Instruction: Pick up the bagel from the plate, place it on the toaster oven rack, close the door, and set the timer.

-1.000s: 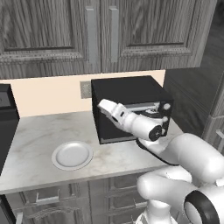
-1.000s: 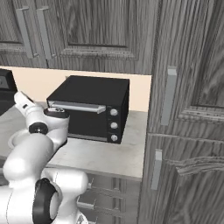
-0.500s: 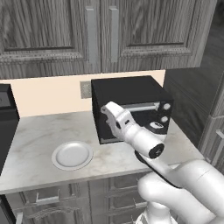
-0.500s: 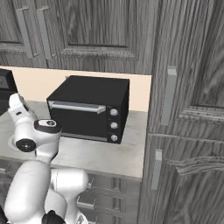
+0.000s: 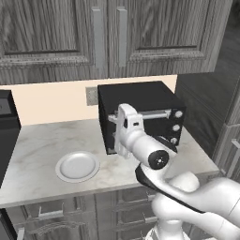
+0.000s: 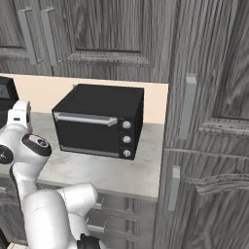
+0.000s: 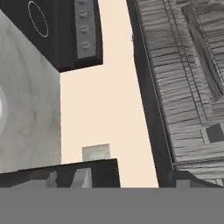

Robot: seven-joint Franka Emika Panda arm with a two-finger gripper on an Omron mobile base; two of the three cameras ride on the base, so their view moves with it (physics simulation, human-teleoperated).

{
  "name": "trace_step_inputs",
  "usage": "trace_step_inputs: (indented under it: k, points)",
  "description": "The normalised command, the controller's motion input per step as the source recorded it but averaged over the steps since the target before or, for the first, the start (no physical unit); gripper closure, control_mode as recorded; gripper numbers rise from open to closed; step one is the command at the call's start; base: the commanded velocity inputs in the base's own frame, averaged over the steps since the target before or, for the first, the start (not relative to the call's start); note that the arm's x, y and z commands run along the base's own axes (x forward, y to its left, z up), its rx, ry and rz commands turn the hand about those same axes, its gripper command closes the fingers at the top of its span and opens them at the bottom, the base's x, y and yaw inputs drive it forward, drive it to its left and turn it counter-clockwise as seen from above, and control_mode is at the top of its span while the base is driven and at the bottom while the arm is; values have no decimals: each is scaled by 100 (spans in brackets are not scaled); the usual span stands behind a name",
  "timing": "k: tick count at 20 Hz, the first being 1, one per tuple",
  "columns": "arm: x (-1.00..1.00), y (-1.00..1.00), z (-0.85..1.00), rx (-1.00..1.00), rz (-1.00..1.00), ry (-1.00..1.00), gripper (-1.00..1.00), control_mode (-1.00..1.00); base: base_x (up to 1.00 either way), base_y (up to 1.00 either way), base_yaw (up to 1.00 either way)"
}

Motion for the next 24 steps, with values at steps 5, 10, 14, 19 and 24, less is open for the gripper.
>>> trace_step_inputs:
  k: [5, 10, 14, 19, 24]
  points:
    - [-44, 0, 100, 30, -39, 65, -100, -100, 0, 0, 0]
    - [-25, -10, 64, 28, -44, 74, -100, -100, 0, 0, 0]
    - [-3, -66, -13, 21, -56, 66, -100, -100, 0, 0, 0]
    - [-4, -98, -92, 15, -54, 30, -100, -100, 0, 0, 0]
    - [-11, -97, -99, 9, -52, 2, -100, -100, 0, 0, 0]
